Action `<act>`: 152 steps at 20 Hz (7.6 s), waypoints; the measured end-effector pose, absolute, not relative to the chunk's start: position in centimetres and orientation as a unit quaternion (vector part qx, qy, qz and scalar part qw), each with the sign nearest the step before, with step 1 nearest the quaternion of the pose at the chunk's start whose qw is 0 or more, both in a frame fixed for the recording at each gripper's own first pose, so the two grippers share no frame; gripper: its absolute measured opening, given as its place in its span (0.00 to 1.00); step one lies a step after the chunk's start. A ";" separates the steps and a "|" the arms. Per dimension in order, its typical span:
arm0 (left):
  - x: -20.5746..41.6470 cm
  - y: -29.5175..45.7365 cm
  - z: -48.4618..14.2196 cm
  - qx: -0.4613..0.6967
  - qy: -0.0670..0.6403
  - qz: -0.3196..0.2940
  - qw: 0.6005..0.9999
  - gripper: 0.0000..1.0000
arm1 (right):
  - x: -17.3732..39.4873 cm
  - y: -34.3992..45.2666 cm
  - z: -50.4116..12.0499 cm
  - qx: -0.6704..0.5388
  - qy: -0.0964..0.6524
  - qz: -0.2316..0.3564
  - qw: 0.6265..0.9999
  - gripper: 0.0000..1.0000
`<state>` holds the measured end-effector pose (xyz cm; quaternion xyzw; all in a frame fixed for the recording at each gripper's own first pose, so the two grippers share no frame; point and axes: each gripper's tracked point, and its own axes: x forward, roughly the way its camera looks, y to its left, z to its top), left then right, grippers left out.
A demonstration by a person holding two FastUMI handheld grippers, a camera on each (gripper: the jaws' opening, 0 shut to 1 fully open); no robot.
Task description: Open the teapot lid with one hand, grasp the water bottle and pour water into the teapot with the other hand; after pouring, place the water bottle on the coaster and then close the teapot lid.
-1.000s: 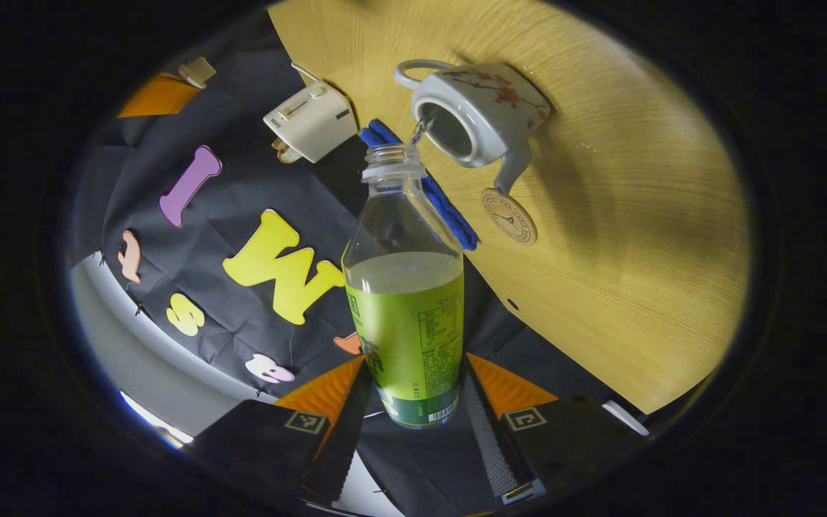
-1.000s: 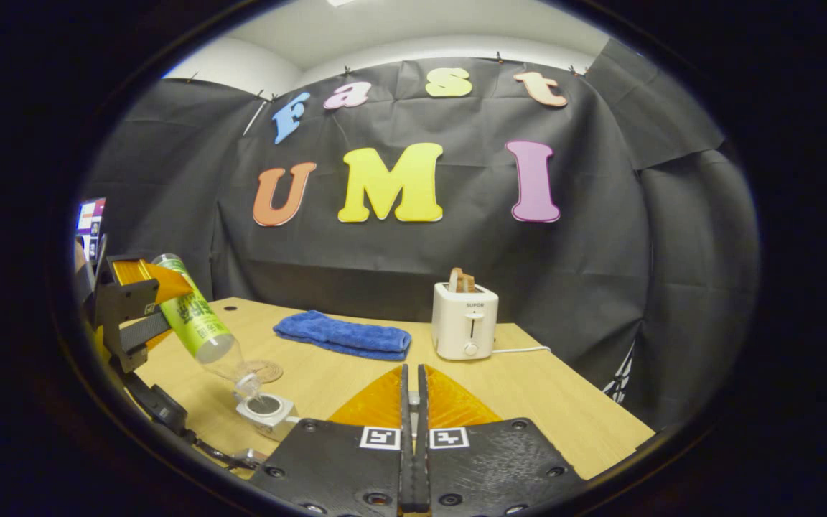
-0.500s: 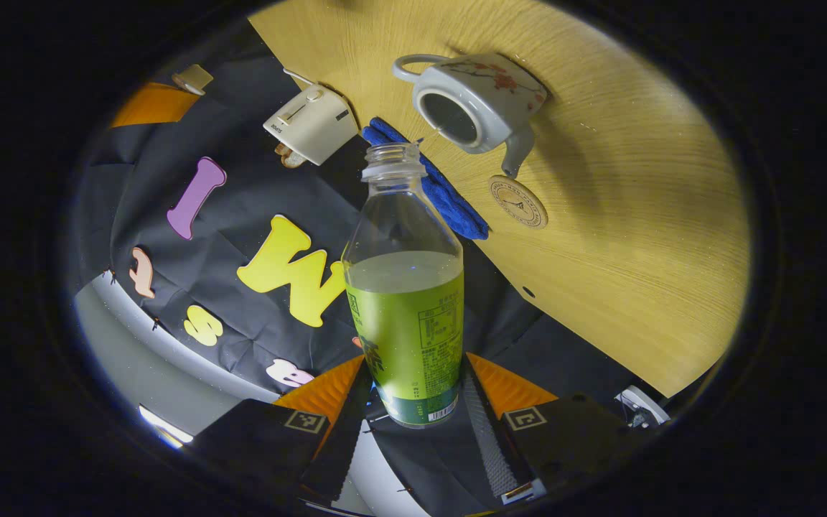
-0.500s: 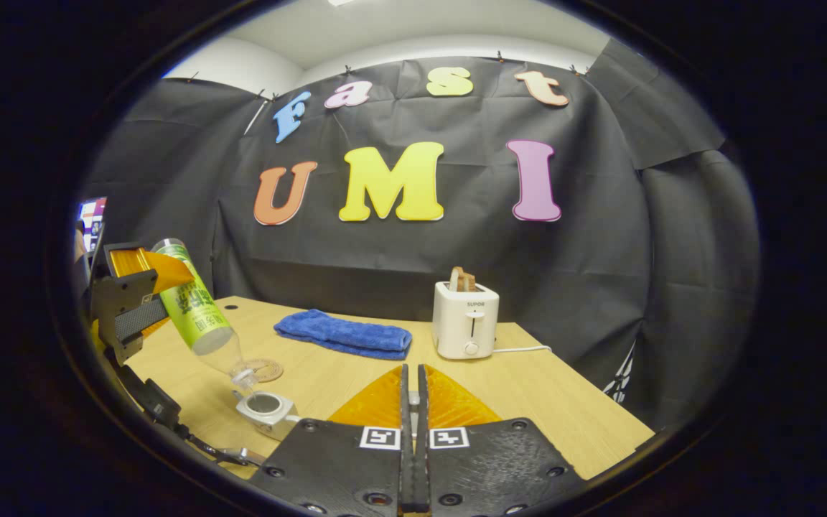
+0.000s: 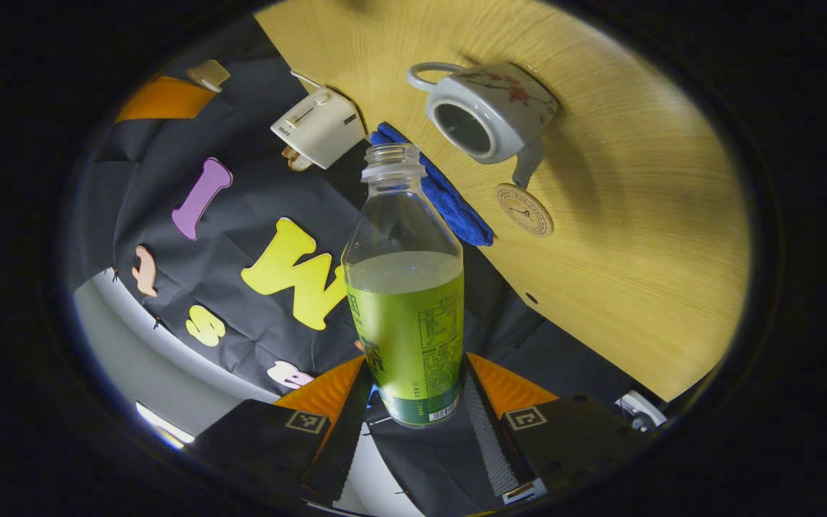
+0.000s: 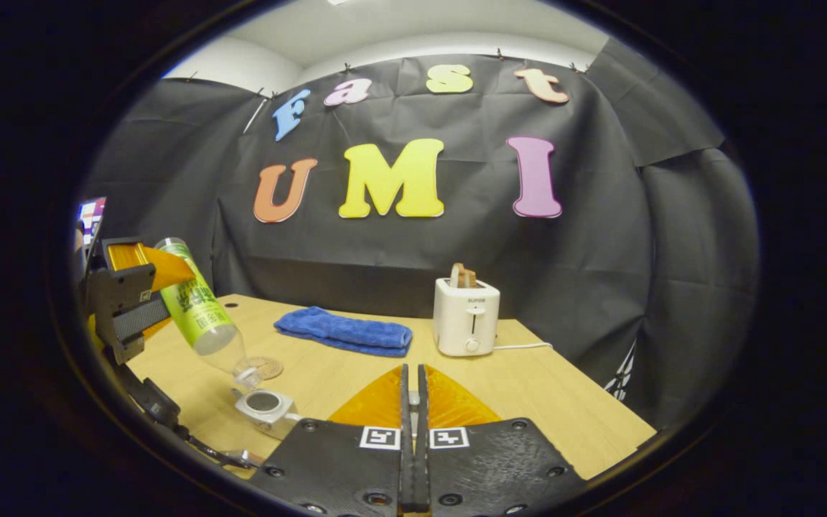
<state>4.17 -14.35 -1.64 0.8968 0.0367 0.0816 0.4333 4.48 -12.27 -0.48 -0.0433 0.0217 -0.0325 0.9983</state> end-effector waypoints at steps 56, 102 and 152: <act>17.4 -15.5 -7.2 0.076 0.079 -0.106 0.988 0.92 | 6.7 -10.3 -5.4 -0.047 0.074 -0.013 0.996 0.00; -0.2 -5.0 -3.4 -0.009 0.061 -0.079 0.995 1.00 | 8.8 3.8 -4.7 0.002 0.072 0.100 0.992 0.00; -2.8 -7.2 -0.3 -0.026 0.029 -0.028 0.999 1.00 | -7.6 -8.1 3.8 -0.023 -0.040 -0.035 0.998 0.95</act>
